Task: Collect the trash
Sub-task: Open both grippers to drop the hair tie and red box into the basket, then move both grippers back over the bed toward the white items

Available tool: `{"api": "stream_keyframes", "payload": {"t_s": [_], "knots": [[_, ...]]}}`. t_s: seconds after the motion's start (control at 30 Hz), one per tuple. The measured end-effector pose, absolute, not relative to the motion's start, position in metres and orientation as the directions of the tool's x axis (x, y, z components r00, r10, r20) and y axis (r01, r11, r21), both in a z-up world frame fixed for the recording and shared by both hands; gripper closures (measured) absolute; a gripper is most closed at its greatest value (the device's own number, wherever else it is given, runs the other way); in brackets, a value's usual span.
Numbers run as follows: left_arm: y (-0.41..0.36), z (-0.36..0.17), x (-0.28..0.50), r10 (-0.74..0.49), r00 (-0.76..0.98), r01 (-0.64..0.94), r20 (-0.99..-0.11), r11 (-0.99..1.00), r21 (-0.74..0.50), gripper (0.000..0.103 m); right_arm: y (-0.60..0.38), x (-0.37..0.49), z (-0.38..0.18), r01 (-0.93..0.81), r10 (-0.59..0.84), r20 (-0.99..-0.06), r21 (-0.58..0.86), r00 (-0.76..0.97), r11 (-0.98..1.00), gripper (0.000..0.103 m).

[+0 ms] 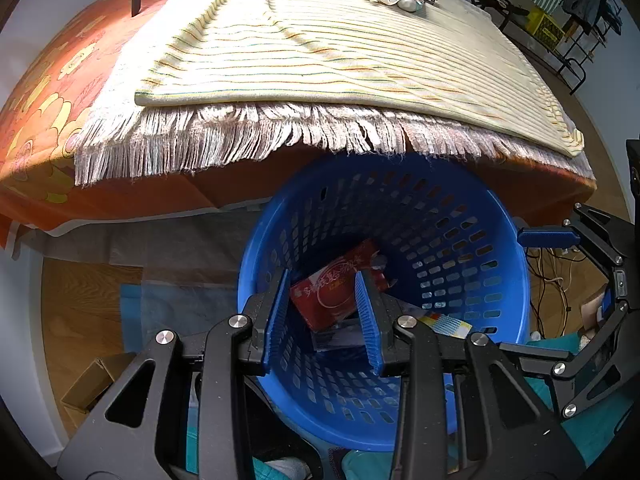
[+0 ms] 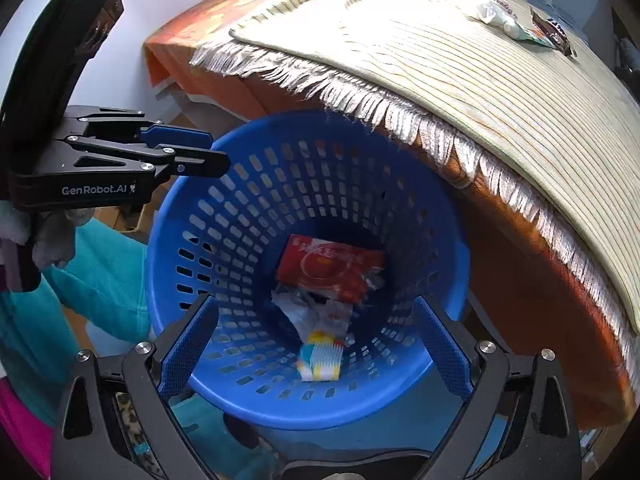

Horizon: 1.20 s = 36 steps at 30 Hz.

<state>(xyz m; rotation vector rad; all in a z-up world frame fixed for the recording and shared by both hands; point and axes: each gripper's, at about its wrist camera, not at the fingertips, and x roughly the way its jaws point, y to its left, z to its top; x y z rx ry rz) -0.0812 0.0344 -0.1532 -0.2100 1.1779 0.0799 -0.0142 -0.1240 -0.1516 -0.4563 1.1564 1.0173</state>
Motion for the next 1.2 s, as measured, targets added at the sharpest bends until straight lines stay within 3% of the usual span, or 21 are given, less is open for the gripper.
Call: {"api": "stream_keyframes", "payload": {"t_s": [0.5, 0.6, 0.63, 1.2], "knots": [[0.032, -0.137, -0.072, -0.054, 0.406, -0.174, -0.912, 0.975, -0.135, 0.068, -0.129, -0.009, -0.129, -0.837, 0.465, -0.879, 0.176, 0.103, 0.519, 0.006], [0.030, -0.129, -0.065, -0.052, 0.422, -0.169, -0.905, 0.976, -0.135, 0.055, -0.133, -0.001, -0.119, -0.826, 0.480, -0.868, 0.177, 0.125, 0.535, 0.006], [0.029, -0.125, -0.062, -0.049, 0.431, -0.168, -0.901, 0.977, -0.134, 0.054, -0.135, 0.003, -0.116, -0.821, 0.484, -0.865, 0.178, 0.133, 0.543, 0.006], [0.025, -0.070, 0.018, -0.090, 0.502, -0.115, -0.860, 0.979, -0.170, 0.054, -0.163, 0.081, -0.065, -0.704, 0.545, -0.791, 0.219, 0.278, 0.676, 0.006]]}}
